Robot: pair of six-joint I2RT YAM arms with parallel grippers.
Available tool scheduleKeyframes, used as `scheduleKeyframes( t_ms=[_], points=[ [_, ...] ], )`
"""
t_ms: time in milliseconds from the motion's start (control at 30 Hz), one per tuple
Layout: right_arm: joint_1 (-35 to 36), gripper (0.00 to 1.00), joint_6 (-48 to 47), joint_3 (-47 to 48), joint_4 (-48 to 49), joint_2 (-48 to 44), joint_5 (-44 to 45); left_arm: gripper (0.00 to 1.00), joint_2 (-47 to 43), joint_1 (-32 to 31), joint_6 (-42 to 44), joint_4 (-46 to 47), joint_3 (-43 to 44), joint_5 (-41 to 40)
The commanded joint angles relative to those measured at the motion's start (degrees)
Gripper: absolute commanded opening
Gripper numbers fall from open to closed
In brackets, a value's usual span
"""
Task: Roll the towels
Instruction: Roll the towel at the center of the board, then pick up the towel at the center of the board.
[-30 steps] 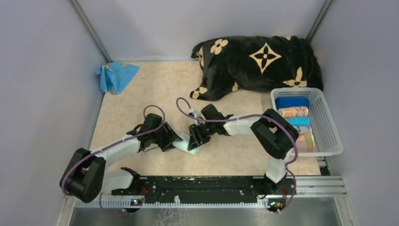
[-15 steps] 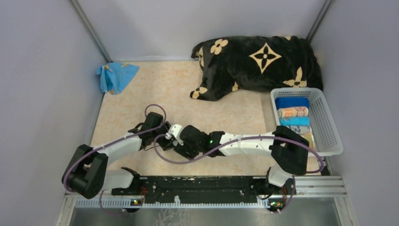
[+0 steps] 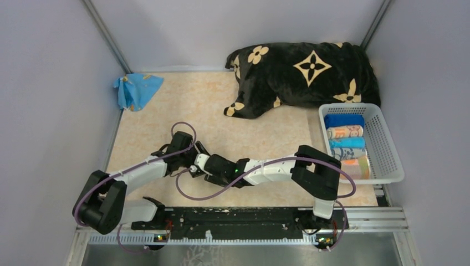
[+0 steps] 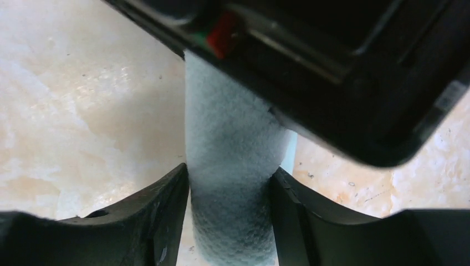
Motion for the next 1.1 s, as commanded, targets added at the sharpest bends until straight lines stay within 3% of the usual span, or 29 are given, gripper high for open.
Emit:
scheduleKeyframes(
  t_ms=[0, 567, 800, 900, 1067],
  points=[
    [-2.8, 0.52, 1.5, -0.3, -0.4, 2.1, -7.9, 0.74, -0.1, 0.1, 2.7, -8.6, -1.5, -6.1],
    [-15.5, 0.22, 16.3, -0.6, -1.8, 4.0, -42.6, 0.88, -13.5, 2.0, -2.1, -10.4, -3.9, -6.4],
    [-15.9, 0.2, 18.6, -0.4, -1.6, 5.9, -42.4, 0.9, -17.9, 2.0, -3.8, -12.1, -5.2, -7.1],
    [-15.9, 0.11, 19.1, -0.8, -0.8, 5.8, -41.9, 0.9, -19.0, 2.3, -4.3, -11.9, -5.8, -7.1],
    [-15.9, 0.05, 18.4, -1.7, -2.6, -0.2, -35.3, 0.91, -21.7, 3.8, -0.1, -17.9, 0.2, -12.9]
  ],
)
